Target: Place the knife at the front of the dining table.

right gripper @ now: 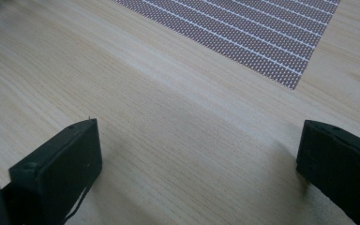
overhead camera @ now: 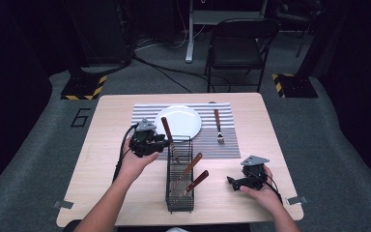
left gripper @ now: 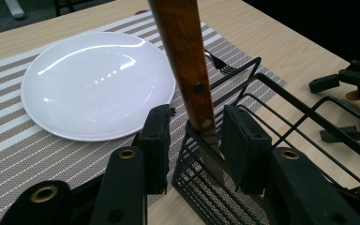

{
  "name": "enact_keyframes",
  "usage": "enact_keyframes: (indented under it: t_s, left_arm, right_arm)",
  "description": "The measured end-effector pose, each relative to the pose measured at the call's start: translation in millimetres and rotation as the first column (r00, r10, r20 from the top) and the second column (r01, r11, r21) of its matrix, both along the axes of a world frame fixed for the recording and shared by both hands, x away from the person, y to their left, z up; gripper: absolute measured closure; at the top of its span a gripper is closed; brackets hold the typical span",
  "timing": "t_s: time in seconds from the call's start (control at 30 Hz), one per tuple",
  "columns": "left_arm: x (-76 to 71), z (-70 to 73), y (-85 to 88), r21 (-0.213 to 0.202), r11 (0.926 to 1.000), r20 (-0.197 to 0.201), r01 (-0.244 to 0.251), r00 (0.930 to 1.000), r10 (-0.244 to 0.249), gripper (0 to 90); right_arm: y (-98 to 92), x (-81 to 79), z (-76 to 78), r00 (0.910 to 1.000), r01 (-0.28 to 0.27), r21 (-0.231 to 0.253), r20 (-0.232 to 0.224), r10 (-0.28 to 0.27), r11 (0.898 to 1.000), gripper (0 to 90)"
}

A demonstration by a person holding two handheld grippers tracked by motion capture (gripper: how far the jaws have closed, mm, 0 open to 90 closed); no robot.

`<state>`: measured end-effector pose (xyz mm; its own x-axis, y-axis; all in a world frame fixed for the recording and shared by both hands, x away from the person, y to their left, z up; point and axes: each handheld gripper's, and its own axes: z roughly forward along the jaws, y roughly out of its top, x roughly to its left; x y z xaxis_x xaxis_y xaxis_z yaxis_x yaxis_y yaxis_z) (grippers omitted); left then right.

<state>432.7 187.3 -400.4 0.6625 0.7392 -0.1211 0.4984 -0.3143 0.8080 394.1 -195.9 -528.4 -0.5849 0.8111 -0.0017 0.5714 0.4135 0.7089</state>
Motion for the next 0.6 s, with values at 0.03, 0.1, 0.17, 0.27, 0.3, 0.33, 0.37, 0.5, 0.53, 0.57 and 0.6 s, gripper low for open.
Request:
enact_keyframes:
  t_s: [0.03,0.1,0.17,0.27,0.3,0.33,0.37,0.5,0.53,0.57,0.6]
  left_arm:
    - [0.0,0.0,0.0,0.000,1.0000,0.000,0.000,1.0000,0.000,62.7]
    - [1.4,-1.2,-1.9,-0.008,1.0000,0.000,-0.002,1.0000,0.002,62.8]
    - [3.2,-2.3,-2.7,-0.005,1.0000,-0.003,0.000,1.0000,0.000,62.8]
    - [4.9,-4.0,-4.1,-0.011,0.9999,-0.003,-0.001,1.0000,0.001,62.8]
    - [5.2,-4.2,-4.3,-0.011,0.9999,-0.005,0.001,1.0000,-0.001,62.8]
    - [5.9,-4.8,-5.0,-0.012,0.9999,-0.004,0.003,1.0000,-0.003,63.3]
    - [5.9,-4.8,-5.0,-0.012,0.9999,-0.004,0.003,1.0000,-0.003,63.6]
    - [7.9,-7.3,-7.0,-0.009,0.9999,-0.005,0.006,1.0000,-0.006,65.0]
    - [8.0,-8.2,-7.4,-0.009,1.0000,-0.003,0.003,1.0000,-0.003,65.9]
    - [8.2,-9.2,-7.7,-0.013,0.9999,-0.003,0.004,1.0000,-0.004,66.9]
    - [8.2,-9.2,-7.7,-0.013,0.9999,-0.003,0.004,1.0000,-0.004,67.6]
  right_arm:
    - [0.0,0.0,0.0,1.0000,0.000,0.000,0.000,0.000,1.000,0.0]
    - [0.0,0.0,0.0,1.0000,0.000,0.000,0.000,0.000,1.000,0.0]
    - [0.0,0.0,0.0,1.0000,0.000,0.000,0.000,0.000,1.000,0.0]
    - [0.0,0.0,0.0,1.0000,0.000,0.000,0.000,0.000,1.000,0.0]
    - [0.0,0.0,0.0,1.0000,0.000,0.000,0.000,0.000,1.000,0.0]
    - [0.0,0.0,0.0,1.0000,0.000,0.000,0.000,0.000,1.000,0.0]
    - [0.0,0.0,0.0,1.0000,0.000,0.000,0.000,0.000,1.000,0.0]
    - [0.0,0.0,0.0,1.0000,0.000,0.000,0.000,0.000,1.000,0.0]
    - [0.0,0.0,0.0,1.0000,0.000,0.000,0.000,0.000,1.000,0.0]
    - [0.0,0.0,0.0,1.0000,0.000,0.000,0.000,0.000,1.000,0.0]
    - [0.0,0.0,0.0,1.0000,0.000,0.000,0.000,0.000,1.000,0.0]
